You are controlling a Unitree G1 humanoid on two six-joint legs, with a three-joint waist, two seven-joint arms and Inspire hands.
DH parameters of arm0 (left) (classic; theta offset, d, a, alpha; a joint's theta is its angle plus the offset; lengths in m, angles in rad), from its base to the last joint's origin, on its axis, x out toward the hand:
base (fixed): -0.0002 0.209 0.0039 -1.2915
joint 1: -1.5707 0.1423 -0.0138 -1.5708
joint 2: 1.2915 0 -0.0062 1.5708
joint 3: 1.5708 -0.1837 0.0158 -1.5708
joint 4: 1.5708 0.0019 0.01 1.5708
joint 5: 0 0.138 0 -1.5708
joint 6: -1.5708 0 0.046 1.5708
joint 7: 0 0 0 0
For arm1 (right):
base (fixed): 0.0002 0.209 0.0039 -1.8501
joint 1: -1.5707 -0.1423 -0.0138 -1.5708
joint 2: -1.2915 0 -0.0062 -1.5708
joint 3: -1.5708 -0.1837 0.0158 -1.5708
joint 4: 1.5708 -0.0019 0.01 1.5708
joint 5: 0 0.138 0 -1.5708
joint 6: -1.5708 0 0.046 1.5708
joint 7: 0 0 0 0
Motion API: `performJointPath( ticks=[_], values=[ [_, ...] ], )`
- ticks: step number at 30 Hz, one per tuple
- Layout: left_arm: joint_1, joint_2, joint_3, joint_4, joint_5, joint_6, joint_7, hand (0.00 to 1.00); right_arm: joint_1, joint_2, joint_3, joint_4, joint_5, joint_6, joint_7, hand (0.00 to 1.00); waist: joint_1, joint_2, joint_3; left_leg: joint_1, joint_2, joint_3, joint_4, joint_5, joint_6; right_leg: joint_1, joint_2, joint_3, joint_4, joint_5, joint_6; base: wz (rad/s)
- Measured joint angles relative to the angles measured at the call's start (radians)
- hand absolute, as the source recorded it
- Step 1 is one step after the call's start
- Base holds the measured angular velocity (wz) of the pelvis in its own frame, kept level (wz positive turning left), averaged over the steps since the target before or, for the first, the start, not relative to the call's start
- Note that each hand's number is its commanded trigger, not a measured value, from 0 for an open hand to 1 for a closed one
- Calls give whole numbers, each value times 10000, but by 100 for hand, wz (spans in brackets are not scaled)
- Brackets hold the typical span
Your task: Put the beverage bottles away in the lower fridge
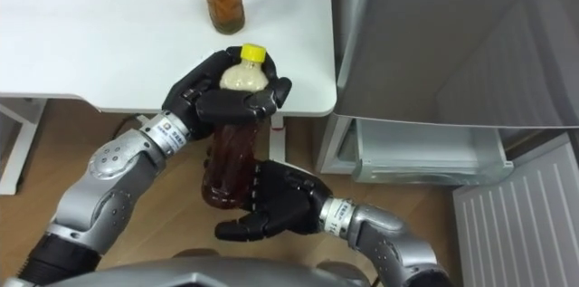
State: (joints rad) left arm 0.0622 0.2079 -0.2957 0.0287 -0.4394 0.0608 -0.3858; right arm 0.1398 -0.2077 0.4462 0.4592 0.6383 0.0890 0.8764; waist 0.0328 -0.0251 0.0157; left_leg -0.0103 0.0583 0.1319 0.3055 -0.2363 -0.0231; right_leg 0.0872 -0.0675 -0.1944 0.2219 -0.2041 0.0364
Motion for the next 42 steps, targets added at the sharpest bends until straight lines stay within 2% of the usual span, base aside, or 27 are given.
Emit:
performJointPath(
  ticks=[6,10,14,23,28,29,30,31,33,37,42],
  values=[
    [1,5,-13,-84,211,1,7,100,-7,159,-32,39,871,31,3,0,0,-15,-9,-1,0,-10,35,1,1,-47,0,-21,-17,3,-3,0],
    [-1,73,-42,-91,220,1,6,100,-6,142,-18,38,1320,245,-15,0,-36,-8,-11,-10,-4,-7,38,1,1,-23,-4,-29,-18,3,-3,0],
    [1,86,-59,-91,734,4,-3,100,-19,142,-15,35,1798,339,-133,0,-55,7,-10,-10,-7,-8,36,2,1,-16,-4,-18,-21,3,-2,0],
    [4,156,-279,-89,1397,44,-212,100,-28,126,-27,-26,1915,340,-252,0,-87,157,-91,-3,-8,-13,-20,2,2,9,-2,-15,-18,3,-2,0],
    [44,263,-299,67,1613,45,-242,100,-25,127,-35,-9,1949,339,-257,0,-116,163,-83,18,-8,-11,-22,5,5,20,-2,-6,-15,3,-3,0],
    [50,281,-314,221,1638,47,-249,100,-25,123,-44,-2,1951,339,-260,30,-122,171,-76,13,-8,-12,-23,4,5,16,-2,-7,-14,3,-3,0],
    [50,287,-317,367,1713,81,-252,100,-24,96,-42,0,2008,340,-267,94,-129,164,-62,10,-8,-13,-24,4,5,8,-2,-8,-13,3,-3,0],
    [49,292,-317,413,1728,101,-252,100,-25,93,-32,-1,2042,348,-275,100,-129,160,-54,4,-7,-15,-24,4,5,2,-2,-10,-13,3,-3,0],
    [49,290,-326,430,1765,152,-260,100,-4,23,29,1,2118,383,-355,100,-123,139,-21,-30,-8,-24,-25,4,5,-23,-1,-16,-13,3,-3,0],
    [50,279,-339,429,1764,156,-408,100,-5,-61,20,54,2209,437,-660,100,-117,131,-18,-49,-9,-24,-28,4,5,-45,-1,-18,-13,3,-2,0],
    [48,42,-364,418,1563,253,-609,100,-15,-113,-57,53,2156,414,-1117,100,-80,110,-29,-145,-9,-23,35,7,6,-167,-5,-14,-13,4,-4,0]
  ],
)
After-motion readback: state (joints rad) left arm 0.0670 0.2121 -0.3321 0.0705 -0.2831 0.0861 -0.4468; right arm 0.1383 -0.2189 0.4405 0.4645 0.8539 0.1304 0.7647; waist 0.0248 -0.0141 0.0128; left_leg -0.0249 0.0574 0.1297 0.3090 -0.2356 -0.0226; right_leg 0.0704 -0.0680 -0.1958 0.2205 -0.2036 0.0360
